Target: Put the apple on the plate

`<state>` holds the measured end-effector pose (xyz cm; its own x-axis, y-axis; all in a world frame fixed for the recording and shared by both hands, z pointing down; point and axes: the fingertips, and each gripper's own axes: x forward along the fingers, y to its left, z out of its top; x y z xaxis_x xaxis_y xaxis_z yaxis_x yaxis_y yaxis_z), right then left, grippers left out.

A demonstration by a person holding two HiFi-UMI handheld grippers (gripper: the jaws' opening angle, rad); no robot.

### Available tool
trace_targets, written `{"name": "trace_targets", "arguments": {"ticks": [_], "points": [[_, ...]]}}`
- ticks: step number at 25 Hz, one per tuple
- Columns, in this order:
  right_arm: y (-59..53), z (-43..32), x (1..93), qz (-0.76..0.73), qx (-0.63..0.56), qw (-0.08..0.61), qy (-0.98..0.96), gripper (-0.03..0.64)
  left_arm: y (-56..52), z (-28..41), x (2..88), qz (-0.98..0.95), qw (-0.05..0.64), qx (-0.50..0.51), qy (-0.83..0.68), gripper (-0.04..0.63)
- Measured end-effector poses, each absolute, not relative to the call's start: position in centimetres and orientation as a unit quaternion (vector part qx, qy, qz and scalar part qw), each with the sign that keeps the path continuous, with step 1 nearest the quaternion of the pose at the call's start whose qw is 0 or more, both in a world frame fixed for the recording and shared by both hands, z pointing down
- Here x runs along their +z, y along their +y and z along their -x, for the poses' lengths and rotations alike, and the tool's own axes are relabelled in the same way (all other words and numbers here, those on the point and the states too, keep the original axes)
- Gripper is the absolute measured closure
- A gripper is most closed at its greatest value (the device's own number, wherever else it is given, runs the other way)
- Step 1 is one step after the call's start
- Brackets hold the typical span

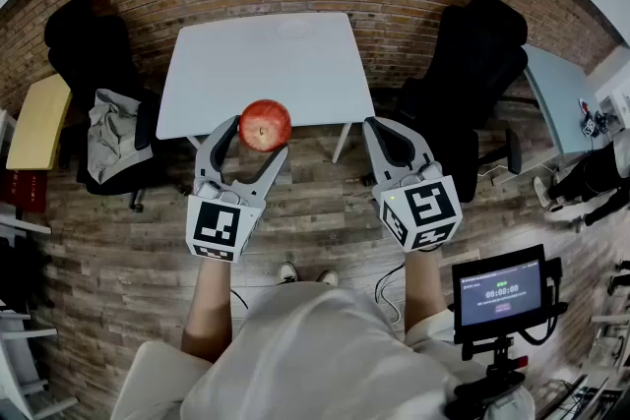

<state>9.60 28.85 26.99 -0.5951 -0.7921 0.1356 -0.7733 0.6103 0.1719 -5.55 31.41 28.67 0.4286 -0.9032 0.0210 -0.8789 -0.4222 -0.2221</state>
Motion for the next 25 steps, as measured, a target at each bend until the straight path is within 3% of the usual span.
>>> {"name": "trace_targets", "arguments": {"ticks": [25], "points": [[24.1, -3.5, 29.0, -0.435, -0.015, 0.078, -0.897, 0.614, 25.9, 9.0, 30.9, 0.855, 0.090, -0.082, 0.504, 0.253]]}}
